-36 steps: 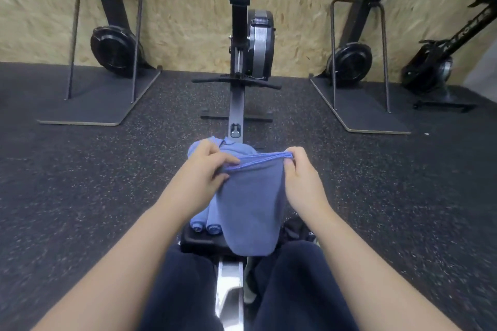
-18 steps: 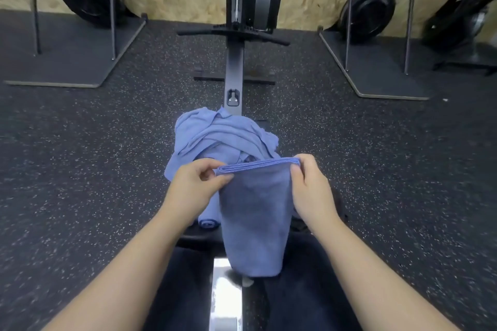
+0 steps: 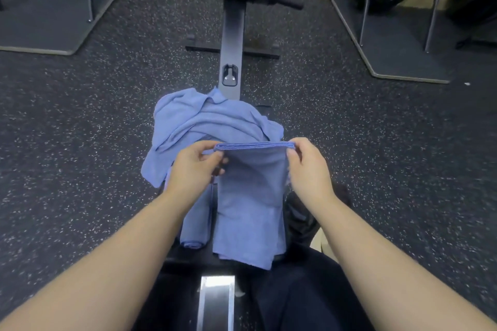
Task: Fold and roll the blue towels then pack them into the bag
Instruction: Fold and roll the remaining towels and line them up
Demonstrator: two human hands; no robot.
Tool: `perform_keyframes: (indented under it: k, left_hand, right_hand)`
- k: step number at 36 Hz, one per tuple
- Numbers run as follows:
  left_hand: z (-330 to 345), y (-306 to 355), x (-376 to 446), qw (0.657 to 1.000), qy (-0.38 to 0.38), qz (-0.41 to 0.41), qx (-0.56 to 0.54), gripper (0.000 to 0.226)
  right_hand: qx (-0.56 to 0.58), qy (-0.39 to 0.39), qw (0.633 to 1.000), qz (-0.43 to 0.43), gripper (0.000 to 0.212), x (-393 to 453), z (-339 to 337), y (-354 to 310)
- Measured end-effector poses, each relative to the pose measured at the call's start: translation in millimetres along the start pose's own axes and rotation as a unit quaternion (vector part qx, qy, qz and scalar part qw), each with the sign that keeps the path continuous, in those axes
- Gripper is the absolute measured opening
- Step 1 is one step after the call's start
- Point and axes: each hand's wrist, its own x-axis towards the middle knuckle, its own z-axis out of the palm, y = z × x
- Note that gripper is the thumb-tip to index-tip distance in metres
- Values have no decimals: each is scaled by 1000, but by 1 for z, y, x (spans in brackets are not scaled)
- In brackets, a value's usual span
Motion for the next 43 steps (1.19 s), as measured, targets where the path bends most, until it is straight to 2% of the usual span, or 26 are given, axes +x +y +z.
perform_keyframes:
  k: [8,15,20,23,25,29,32,35,38,41,43]
  left_hand:
    - [10,-20,42,1000,29,-5,-7,8]
    - [19,-32,68,999,44,-3,-6,8]
    - [22,-44,81,998,63,-3,16,26]
    - [25,-53,75,998,47,18,41,48]
    - [29,-58,62,998,11,40,51,60]
    - [29,-79,33,986,-48,98,126,69]
    - [28,-98,7,977,-73,108,167,65]
    - [31,-115,-28,958,-113,127,232,56]
    - [35,-132,-56,919,-175,113,334,61]
    - [35,-146,-73,877,-193,104,427,65]
    - [35,-151,-78,849,-176,132,481,74]
  right_hand:
    - [4,-14,1000,8,12,40,23,17]
    - [-7,-32,999,25,13,67,38,27]
    - [23,-44,998,41,15,76,41,24]
    - [54,-52,995,59,17,76,44,27]
    - [50,-60,995,63,27,70,43,28]
    - [22,-97,993,59,32,44,38,32]
    - [-16,-125,991,44,30,18,37,37]
    - [-41,-151,987,38,31,-10,37,44]
    - [-84,-183,979,45,34,-32,39,52]
    - [-119,-223,965,69,39,-50,41,56]
    - [-146,-247,955,82,42,-61,43,57]
